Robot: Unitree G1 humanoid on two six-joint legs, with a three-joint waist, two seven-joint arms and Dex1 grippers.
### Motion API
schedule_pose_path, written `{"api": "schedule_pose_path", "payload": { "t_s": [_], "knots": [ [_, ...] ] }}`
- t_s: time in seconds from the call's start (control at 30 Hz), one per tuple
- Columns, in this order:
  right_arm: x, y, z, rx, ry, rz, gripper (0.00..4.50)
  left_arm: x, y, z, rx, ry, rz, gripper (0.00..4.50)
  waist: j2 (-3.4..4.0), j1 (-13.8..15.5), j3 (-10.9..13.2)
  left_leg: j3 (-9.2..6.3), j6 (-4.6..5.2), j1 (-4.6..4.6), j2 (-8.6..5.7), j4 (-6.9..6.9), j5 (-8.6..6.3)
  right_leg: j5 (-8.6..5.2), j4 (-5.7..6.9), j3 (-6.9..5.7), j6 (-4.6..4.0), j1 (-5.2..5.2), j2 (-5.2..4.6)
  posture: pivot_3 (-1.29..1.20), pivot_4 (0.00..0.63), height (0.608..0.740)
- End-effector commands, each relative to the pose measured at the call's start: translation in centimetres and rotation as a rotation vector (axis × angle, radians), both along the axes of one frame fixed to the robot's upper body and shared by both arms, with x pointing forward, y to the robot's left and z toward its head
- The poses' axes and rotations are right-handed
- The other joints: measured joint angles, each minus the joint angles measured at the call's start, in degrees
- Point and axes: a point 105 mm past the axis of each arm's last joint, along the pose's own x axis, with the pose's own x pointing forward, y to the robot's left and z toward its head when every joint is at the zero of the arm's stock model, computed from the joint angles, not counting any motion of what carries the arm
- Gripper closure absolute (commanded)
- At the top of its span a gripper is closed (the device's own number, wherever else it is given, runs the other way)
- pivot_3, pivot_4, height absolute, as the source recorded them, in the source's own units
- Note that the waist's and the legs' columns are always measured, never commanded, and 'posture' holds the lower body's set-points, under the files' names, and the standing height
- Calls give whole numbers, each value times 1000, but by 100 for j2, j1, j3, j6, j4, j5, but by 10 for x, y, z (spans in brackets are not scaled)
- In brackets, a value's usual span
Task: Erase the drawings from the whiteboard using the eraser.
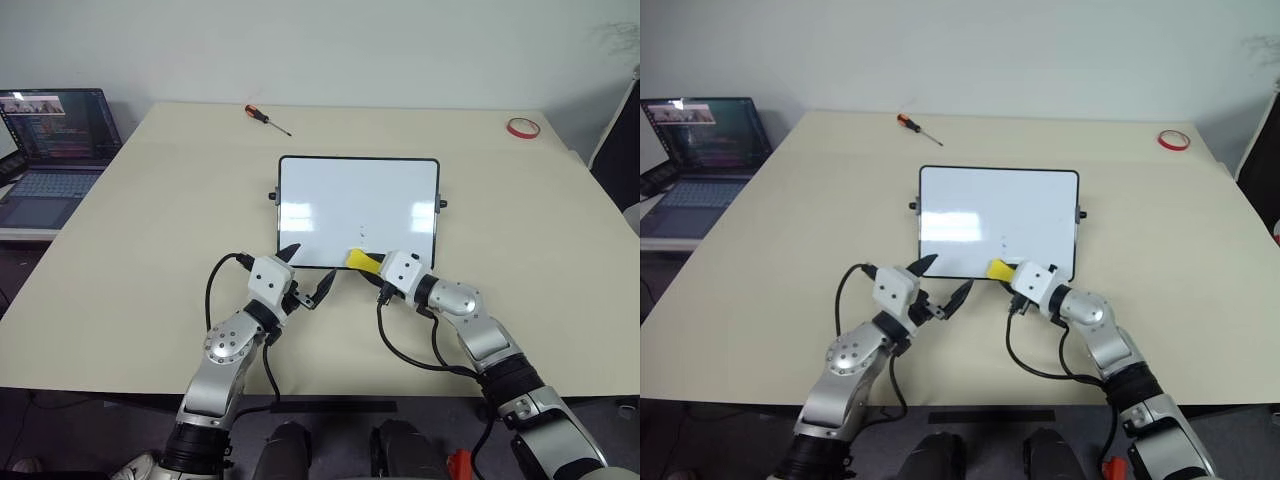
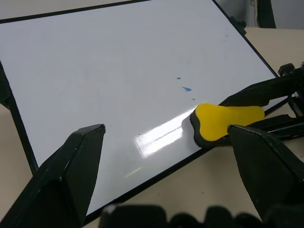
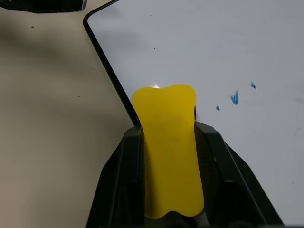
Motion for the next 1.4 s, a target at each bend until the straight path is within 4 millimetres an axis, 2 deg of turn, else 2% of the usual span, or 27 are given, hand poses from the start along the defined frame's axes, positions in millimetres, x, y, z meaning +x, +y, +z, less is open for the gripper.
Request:
{"api": "schedule_pose_path", "payload": {
  "t_s": [0.03,0.17,0.27,0.4,0.53,0.67,0.77,0.93,1.1,1.3,1.4],
  "knots": [
    [30,-28,19,36,-44,-195,3399,-1,-6,11,-8,-43,-24,0,0,-3,0,1,0,1,0,1,1,0,0,0,0,0,0,0,150,740],
    [46,-31,45,89,-138,-272,3399,-1,-7,11,-6,-41,-34,0,0,8,0,3,6,6,0,3,8,7,0,1,-1,4,2,0,150,740],
    [51,-31,50,109,-152,-301,3399,-1,-7,11,-6,-42,-37,0,0,10,0,3,7,3,-1,3,9,8,-1,2,-1,4,2,0,150,740],
    [43,-27,35,82,-101,-258,3399,-4,-11,12,-11,-41,-43,0,0,6,0,5,7,0,0,0,8,8,-2,5,-1,0,1,0,150,740],
    [18,-16,7,23,-9,-140,3399,-5,-12,12,-16,-41,-43,0,-1,7,-1,3,7,0,0,0,8,8,-3,4,-1,2,1,0,150,740],
    [6,-18,7,25,-16,-116,3399,-7,-10,10,-14,-37,-40,0,0,-7,0,4,7,2,1,-1,8,7,-3,6,-1,1,1,0,150,740],
    [3,-22,11,34,-29,-131,3399,-7,-9,8,-12,-31,-40,0,0,-6,0,4,7,1,1,-2,7,7,-3,6,0,-1,1,0,150,740],
    [5,-35,48,131,-98,-178,3399,-2,-12,12,-9,-42,-59,0,0,13,3,1,7,-10,-1,-1,8,7,-4,3,0,-6,2,0,150,740],
    [-8,-61,67,173,-111,-250,3399,2,-14,14,-7,-45,-76,0,0,18,3,-4,6,-25,-4,-2,6,7,-10,-1,0,-14,-1,0,150,740],
    [-34,-89,75,158,-100,-346,3399,7,-18,8,-14,-31,-114,0,2,4,4,-10,5,-29,-3,-6,4,5,-14,-5,-1,-17,-1,0,150,740],
    [-46,-114,70,192,-27,-491,3399,11,-24,9,-57,-22,-174,0,2,14,4,-11,5,-28,-4,-4,4,5,-12,-7,0,-16,-1,0,150,740]
  ]
}}
